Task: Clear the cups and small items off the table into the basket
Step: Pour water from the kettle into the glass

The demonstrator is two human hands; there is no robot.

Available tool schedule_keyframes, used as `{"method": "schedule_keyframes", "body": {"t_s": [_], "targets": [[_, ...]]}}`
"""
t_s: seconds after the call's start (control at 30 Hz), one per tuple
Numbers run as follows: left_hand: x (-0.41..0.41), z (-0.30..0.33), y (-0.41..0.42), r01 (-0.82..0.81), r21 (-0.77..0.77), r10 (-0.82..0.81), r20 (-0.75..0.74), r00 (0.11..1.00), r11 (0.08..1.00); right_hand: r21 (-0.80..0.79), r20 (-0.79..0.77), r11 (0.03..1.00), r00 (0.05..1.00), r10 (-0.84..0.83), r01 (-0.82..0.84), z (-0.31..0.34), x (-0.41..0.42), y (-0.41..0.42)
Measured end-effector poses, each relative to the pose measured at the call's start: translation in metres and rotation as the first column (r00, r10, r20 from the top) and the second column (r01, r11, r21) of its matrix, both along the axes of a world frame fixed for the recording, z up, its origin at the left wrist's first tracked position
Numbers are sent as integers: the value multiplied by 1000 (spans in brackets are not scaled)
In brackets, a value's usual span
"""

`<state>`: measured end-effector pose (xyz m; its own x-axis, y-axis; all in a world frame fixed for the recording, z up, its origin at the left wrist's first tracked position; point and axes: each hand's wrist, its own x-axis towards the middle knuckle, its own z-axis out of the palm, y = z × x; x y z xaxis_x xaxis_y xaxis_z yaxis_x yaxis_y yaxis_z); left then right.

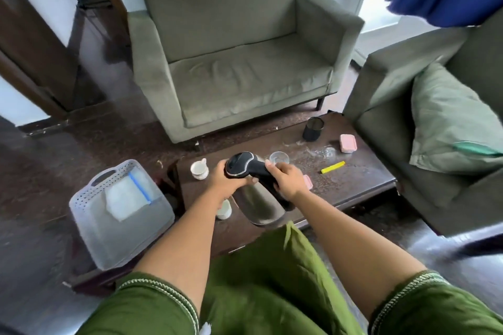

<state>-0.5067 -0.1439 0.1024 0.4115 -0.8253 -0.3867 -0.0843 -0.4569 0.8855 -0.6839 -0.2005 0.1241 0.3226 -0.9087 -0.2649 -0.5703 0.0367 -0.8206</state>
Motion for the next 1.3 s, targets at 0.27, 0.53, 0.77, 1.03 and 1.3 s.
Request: {"method": "schedule_keyframes", "body": {"t_s": [0.27,0.53,0.77,1.03,1.3], "targets": [[-76,-32,-65,72,51,-58,-233,971,996,110,103,979,978,-182,170,-15,-84,-52],[-107,-74,-143,123,108,-71,-394,916,987,90,-104,991,990,-93,103,-36,-113,-117],[-120,-100,-193,109,109,-48,-452,891,988,30,-224,989,965,-134,144,-56,-113,-176],[-105,-142,-197,106,325,-27,-238,971,940,37,-366,997,929,-54,72,-78,-107,-199],[-98,-170,-209,51,249,-19,-131,991,967,-3,-433,1000,901,6,-8,-80,-96,-233]]}}
